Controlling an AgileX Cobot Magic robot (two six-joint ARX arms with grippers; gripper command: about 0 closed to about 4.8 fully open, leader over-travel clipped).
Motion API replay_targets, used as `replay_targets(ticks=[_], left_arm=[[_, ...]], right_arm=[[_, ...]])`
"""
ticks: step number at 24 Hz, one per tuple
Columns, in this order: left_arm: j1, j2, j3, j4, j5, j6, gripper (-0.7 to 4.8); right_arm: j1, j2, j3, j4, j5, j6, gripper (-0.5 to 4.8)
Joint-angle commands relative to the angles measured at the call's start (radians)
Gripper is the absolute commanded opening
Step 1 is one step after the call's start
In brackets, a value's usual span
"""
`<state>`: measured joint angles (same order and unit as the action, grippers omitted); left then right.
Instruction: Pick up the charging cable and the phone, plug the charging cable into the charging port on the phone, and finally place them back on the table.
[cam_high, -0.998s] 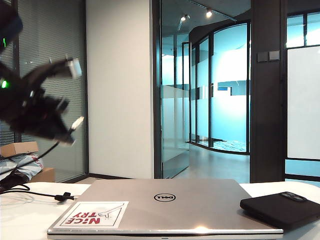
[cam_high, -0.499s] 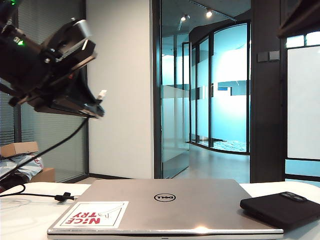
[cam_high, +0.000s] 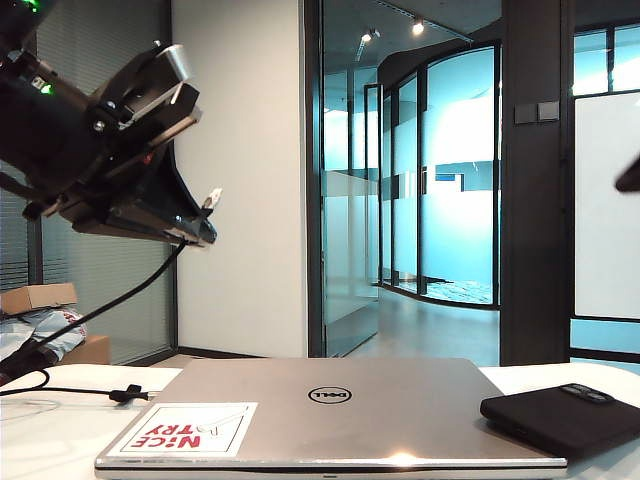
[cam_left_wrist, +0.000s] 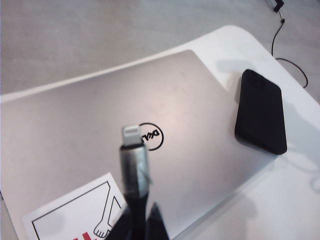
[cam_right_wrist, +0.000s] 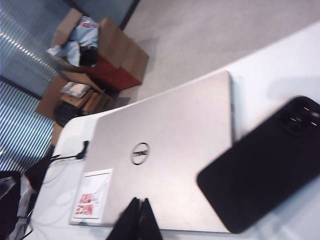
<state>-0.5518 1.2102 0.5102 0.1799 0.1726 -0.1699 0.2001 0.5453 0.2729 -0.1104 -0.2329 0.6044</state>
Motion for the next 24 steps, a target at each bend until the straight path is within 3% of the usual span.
replay_targets(ticks=[1,4,9,11,14,16,18,24], left_arm=[[-0.005,0.009,-0.001,-0.018,0.003,0.005,-0.06],[-0.005,0.008,-0.001,-0.042,0.003,0.005,-0.06],[-0.005,0.008,-0.001,-0.047,0.003,0.004,-0.06],[-0.005,0.008,-0.001,-0.046,0.003,0.004,-0.06],[-0.005,0.008,-0.001,-0.044,0.003,0.005,-0.06],[-0.005,0.008,-0.001,-0.044,0.003,0.005,-0.06],[-0.005,0.008,-0.001,-0.044,0.003,0.005,-0.06],[-0.005,0.008,-0.001,-0.044,0.003,0.005,-0.06]], right_arm=[[-0.053,0.006,-0.047,0.048,-0.028,0.011,-0.02],[-0.095,0.014,-0.086,0.04,-0.04,0.084,-0.01],[-0.139,0.021,-0.145,0.038,-0.035,0.311,0.0],[-0.146,0.026,-0.146,0.034,-0.036,0.323,0.61],[-0.146,0.039,-0.146,0.034,-0.036,0.323,2.72],[-0.146,0.052,-0.146,0.034,-0.037,0.328,3.51],[-0.147,0.086,-0.146,0.042,-0.042,0.355,3.75],[-0.148,0.222,-0.146,0.154,-0.103,0.389,3.75]])
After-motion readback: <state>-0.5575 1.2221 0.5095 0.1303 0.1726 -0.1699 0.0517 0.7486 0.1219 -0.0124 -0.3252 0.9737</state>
